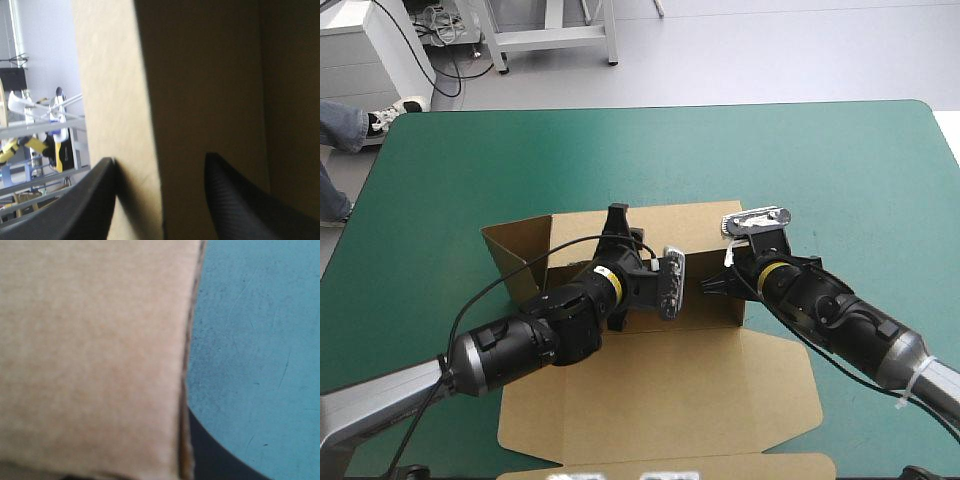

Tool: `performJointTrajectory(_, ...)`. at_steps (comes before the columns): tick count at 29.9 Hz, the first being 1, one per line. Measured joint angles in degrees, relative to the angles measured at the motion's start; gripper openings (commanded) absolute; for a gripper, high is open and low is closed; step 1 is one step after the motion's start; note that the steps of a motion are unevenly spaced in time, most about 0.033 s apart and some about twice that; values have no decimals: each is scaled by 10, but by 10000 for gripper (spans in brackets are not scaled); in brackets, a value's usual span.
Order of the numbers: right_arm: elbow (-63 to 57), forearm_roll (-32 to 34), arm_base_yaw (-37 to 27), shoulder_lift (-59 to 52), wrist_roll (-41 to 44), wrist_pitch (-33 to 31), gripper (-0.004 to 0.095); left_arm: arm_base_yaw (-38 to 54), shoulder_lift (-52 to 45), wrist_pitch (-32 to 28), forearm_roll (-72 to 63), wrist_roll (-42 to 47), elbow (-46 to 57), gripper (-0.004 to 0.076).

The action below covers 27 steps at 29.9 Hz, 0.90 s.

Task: Fold the box

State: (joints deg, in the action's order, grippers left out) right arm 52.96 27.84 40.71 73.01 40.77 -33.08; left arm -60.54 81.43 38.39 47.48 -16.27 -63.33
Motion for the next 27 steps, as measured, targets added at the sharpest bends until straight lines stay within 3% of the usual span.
performJointTrajectory(14, 9, 36, -13, 26, 34, 38, -22, -157, -88, 118, -40, 41, 2, 424)
performJointTrajectory(27, 93, -43, -57, 39, -63, -63, -20, -205, -157, 134, -9, 60, -32, 424)
